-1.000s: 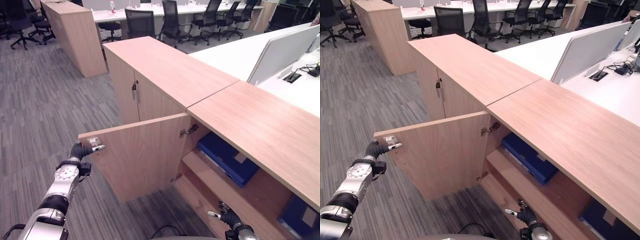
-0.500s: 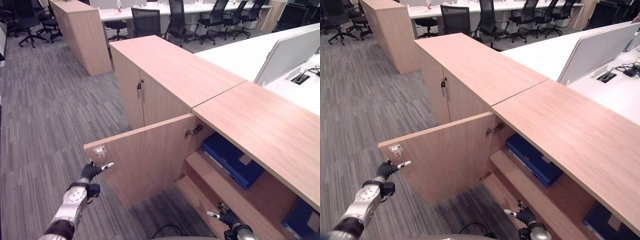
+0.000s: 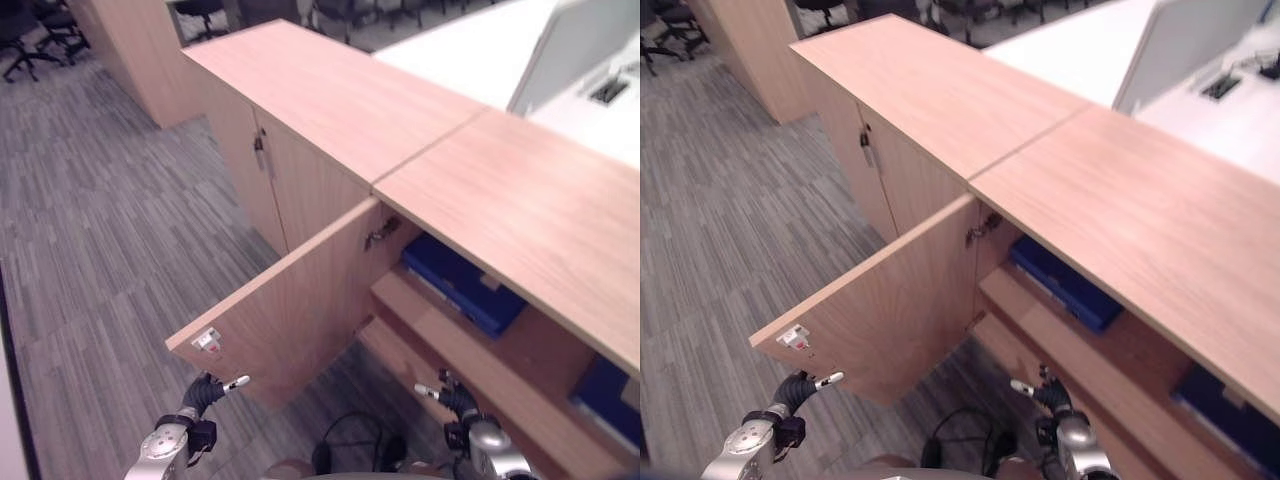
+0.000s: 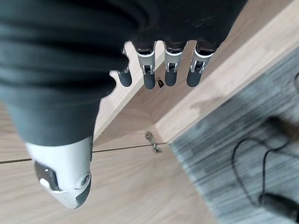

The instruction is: Put the empty folder in the office cabinet

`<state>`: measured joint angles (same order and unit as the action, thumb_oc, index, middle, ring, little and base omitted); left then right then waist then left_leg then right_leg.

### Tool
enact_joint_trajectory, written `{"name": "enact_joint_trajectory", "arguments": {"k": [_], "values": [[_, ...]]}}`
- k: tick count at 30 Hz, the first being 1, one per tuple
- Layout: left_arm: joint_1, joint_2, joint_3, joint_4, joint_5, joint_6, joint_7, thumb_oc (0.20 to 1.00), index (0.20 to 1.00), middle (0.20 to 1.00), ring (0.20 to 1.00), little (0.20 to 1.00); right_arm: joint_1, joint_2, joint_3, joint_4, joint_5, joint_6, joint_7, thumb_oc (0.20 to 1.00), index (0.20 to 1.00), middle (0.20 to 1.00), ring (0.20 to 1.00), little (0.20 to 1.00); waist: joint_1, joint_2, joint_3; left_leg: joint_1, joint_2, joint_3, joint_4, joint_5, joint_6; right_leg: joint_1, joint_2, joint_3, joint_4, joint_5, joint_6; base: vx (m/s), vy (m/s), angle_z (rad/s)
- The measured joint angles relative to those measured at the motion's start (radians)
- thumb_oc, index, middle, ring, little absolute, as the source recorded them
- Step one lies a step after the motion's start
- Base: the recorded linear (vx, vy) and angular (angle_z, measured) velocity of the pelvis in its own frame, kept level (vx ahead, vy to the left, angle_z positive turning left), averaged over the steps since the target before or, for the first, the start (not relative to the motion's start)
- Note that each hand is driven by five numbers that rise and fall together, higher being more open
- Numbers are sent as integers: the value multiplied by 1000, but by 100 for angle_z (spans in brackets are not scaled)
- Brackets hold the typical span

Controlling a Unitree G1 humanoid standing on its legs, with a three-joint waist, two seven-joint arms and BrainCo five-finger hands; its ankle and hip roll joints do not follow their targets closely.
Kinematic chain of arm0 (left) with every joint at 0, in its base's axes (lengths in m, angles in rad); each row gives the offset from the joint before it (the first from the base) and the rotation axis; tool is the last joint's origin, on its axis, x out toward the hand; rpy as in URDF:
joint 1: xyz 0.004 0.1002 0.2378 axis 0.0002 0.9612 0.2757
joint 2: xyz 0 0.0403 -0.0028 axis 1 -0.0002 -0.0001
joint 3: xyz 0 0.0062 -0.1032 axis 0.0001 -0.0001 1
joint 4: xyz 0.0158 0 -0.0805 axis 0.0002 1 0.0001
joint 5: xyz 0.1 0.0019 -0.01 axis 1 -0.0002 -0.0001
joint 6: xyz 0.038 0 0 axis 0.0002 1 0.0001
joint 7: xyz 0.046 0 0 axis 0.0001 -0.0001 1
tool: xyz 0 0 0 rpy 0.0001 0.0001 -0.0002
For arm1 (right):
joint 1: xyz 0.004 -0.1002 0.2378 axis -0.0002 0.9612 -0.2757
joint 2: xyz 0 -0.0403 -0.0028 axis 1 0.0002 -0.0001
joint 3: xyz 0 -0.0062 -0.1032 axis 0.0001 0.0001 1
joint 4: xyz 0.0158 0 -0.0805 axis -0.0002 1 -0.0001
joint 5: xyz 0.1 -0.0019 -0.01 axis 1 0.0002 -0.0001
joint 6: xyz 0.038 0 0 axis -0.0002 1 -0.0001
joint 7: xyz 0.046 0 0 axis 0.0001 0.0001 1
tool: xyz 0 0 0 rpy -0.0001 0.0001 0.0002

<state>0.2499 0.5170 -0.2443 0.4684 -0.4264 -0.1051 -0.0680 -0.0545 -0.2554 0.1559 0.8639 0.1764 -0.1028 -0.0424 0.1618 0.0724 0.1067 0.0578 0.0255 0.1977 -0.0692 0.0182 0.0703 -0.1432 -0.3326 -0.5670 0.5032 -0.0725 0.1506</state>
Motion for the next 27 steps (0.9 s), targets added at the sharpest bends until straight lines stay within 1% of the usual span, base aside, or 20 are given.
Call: {"name": "enact_joint_trajectory", "arguments": {"k": [1, 4, 5, 7, 10, 11, 12, 13, 14, 15, 16, 19, 20, 21, 22, 23, 24, 25, 26, 27], "values": [[28, 2, 3, -9, 1, 12, -4, 1000, 1000, 1000, 1000, 1000, -3, 1, 0, -27, 0, -3, -1, 1000, 1000, 1000, 1000, 1000, 9, -11, -1, 13, 15, 87, -3, -1, 1, 43, -26, 5, 23, -28, 35, -95, -114, -140], [109, 2, 13, -16, 0, 15, -5, 1000, 1000, 1000, 1000, 1000, -17, 0, 26, -39, 0, -6, -5, 1000, 1000, 1000, 1000, 1000, 29, -35, -4, 27, 25, 205, -4, 3, -19, 103, -21, -28, -100, -53, 28, -68, -148, -132], [120, 4, 12, -16, -1, 20, -5, 1000, 1000, 1000, 1000, 1000, -7, 0, 37, -40, 0, -7, -5, 1000, 1000, 1000, 1000, 1000, 29, -51, -3, 26, 23, 216, 0, 13, -36, 110, 13, -15, -163, -78, -9, -67, -117, -90], [127, -15, 0, -9, -1, 34, -6, 1000, 1000, 1000, 1000, 1000, 16, -11, 45, -39, 0, -6, -4, 1000, 1000, 1000, 1000, 1000, 32, -38, -10, 12, 63, 217, 25, 31, -36, 119, 79, 23, -248, -41, -50, -22, -151, -68], [127, -67, -46, -35, 0, 36, -28, 1000, 1000, 1000, 1000, 1000, 84, -47, 82, -75, 0, -3, 2, 1000, 1000, 1000, 1000, 1000, 4, -35, -21, 8, 134, 173, 45, 40, -37, 99, 164, 89, -286, -43, -61, -74, -248, -83], [92, -107, -75, -43, -3, 35, -40, 1000, 1000, 1000, 1000, 1000, 91, -63, 78, -91, 0, -3, 0, 1000, 1000, 1000, 1000, 1000, -25, -30, -31, -19, 151, 170, 70, 38, -57, 61, 182, 106, -280, -41, -61, -79, -192, -53], [61, -125, -94, -48, -6, 35, -41, 1000, 1000, 1000, 1000, 1000, 86, -79, 83, -96, -1, -3, 5, 1000, 1000, 1000, 1000, 1000, -49, -17, -37, -44, 186, 176, 105, 12, -120, 32, 205, 112, -237, -48, -74, -102, -237, -59], [15, -115, -110, -49, -11, 36, -42, 1000, 1000, 1000, 1000, 1000, 74, -69, 86, -99, 0, -2, 4, 1000, 1000, 1000, 1000, 1000, -54, -40, -30, -72, 201, 193, 157, -16, -182, -25, 183, 146, -125, -85, -129, -38, -86, -50], [-21, -115, -110, -50, -13, 35, -46, 1000, 1000, 1000, 1000, 1000, 82, -60, 95, -106, 0, -2, 3, 1000, 1000, 1000, 1000, 1000, -71, -73, -29, -72, 192, 199, 178, -33, -178, -47, 178, 174, -104, -104, -134, -63, -91, -52], [-52, -136, -110, -48, -22, 35, -44, 1000, 1000, 1000, 1000, 1000, 88, -62, 105, -106, 0, -1, 3, 1000, 1000, 1000, 1000, 1000, -85, -76, -40, -67, 189, 171, 182, -42, -183, -49, 189, 181, -113, -103, -126, -62, -85, -78], [-105, -158, -111, -51, -33, 33, -40, 1000, 1000, 1000, 1000, 1000, 69, -66, 120, -107, 0, -1, 2, 1000, 1000, 1000, 1000, 1000, -102, -78, -46, -62, 158, 76, 192, -43, -176, -59, 221, 230, -149, -84, -110, -23, -94, -119], [-184, -170, -112, -53, -41, 14, -17, 1000, 1000, 1000, 1000, 1000, 9, -60, 139, -75, 0, -1, -1, 1000, 1000, 1000, 1000, 1000, -91, -99, -26, -81, 43, -205, 236, -56, -69, -60, 261, 378, -284, 3, -137, 32, -77, -153], [-211, -184, -86, -35, -47, 14, 2, 1000, 1000, 1000, 1000, 1000, 8, -68, 148, -72, 0, 1, -2, 1000, 1000, 1000, 1000, 1000, -73, -98, -27, -82, -17, -295, 157, -73, -66, -40, 267, 395, -397, 11, -132, 86, -42, -149], [-219, -187, -80, -43, -47, 13, 8, 1000, 1000, 1000, 1000, 1000, 0, -81, 151, -63, 0, 3, -1, 1000, 1000, 1000, 1000, 1000, -49, -83, -25, -82, -42, -405, 89, -78, -70, -39, 291, 409, -423, 19, -148, 57, -1, -144], [-219, -186, -71, -57, -48, 10, 8, 1000, 1000, 1000, 1000, 1000, -14, -96, 150, -57, 0, 2, 0, 1000, 1000, 1000, 1000, 1000, -40, -60, -14, -76, -40, -457, 58, -81, -78, -47, 304, 412, -377, 23, -170, 49, 50, -90], [-213, -164, -65, -83, -49, 5, 8, 1000, 1000, 1000, 1000, 1000, -25, -98, 150, -50, 0, 3, 1, 1000, 1000, 1000, 1000, 1000, -46, -48, -7, -82, -41, -465, 50, -84, -86, -24, 304, 416, -366, 49, -151, 68, 34, -72], [-210, -163, -65, -79, -49, -7, 1, 1000, 1000, 1000, 1000, 1000, -23, -103, 145, -45, -1, 3, 0, 1000, 1000, 1000, 1000, 1000, -43, -10, 3, -87, -10, -437, 81, -35, -108, -5, 335, 403, -392, 102, -155, 168, 75, -58], [-188, -158, -58, -80, -50, -9, 1, 1000, 1000, 1000, 1000, 1000, 7, -97, 159, -49, -1, 3, 8, 1000, 1000, 1000, 1000, 1000, -47, -11, -4, -81, 6, -358, 95, -57, -94, 7, 337, 413, -420, 96, -129, 149, 54, -57], [-178, -157, -56, -81, -50, -13, 0, 1000, 1000, 1000, 1000, 1000, 11, -96, 161, -49, -1, 3, 11, 1000, 1000, 1000, 1000, 1000, -49, -7, -9, -79, 15, -332, 77, -64, -92, 8, 338, 416, -442, 88, -103, 133, 66, -56], [-166, -168, -51, -88, -49, -16, -3, 1000, 1000, 1000, 1000, 1000, 3, -98, 155, -48, -2, 5, 14, 1000, 1000, 1000, 1000, 1000, -39, 29, -10, -84, 54, -302, 49, -53, -95, -2, 364, 423, -392, 67, -106, 62, 54, -42]]}}
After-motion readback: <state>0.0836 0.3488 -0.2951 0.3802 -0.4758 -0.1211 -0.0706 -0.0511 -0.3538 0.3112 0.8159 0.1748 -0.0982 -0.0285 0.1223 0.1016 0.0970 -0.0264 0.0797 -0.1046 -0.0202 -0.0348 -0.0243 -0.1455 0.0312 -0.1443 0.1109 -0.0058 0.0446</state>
